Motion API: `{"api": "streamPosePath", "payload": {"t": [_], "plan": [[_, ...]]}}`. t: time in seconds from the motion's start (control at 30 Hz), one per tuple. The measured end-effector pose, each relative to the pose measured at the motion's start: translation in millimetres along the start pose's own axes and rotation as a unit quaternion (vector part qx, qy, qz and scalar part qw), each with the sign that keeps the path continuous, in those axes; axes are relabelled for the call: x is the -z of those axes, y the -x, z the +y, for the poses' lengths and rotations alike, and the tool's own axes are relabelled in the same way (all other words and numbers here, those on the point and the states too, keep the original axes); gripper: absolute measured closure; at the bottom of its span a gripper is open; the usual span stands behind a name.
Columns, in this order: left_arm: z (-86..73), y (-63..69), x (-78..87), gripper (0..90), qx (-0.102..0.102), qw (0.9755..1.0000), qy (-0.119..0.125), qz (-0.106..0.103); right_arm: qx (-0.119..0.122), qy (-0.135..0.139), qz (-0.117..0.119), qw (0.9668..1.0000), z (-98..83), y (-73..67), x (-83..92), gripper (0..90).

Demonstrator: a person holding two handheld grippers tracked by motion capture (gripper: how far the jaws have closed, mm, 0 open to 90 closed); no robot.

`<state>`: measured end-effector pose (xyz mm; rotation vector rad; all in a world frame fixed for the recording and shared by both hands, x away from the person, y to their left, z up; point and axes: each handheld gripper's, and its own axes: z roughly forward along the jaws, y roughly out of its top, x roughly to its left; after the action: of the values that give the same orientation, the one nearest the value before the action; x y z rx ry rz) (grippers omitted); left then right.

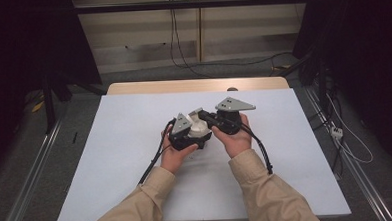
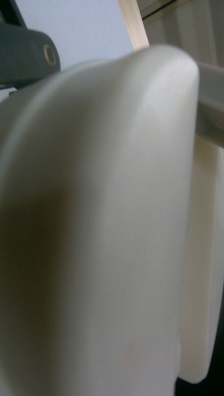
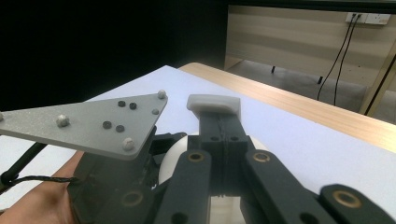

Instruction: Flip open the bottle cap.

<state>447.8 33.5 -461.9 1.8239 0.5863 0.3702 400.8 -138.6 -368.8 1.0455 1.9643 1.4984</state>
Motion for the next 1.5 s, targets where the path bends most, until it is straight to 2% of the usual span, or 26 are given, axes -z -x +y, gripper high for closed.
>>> {"api": "streamPosePath", "payload": {"t": [0.7,1.2,1.5], "plan": [[0.0,-0.1,0.0,18.4,0.0,1.0,0.0,0.0,0.009,-0.001,-0.007,0.9999,4.0,1.5,-9.3,90.0],[-0.1,-0.6,0.2,18.5,-0.001,1.0,-0.002,-0.001,0.009,0.003,-0.001,1.0,8.2,2.6,-15.9,90.0],[0.0,-0.9,0.3,18.5,-0.003,1.0,-0.002,0.0,0.025,-0.002,-0.007,0.9997,13.4,2.9,-21.8,90.0]]}}
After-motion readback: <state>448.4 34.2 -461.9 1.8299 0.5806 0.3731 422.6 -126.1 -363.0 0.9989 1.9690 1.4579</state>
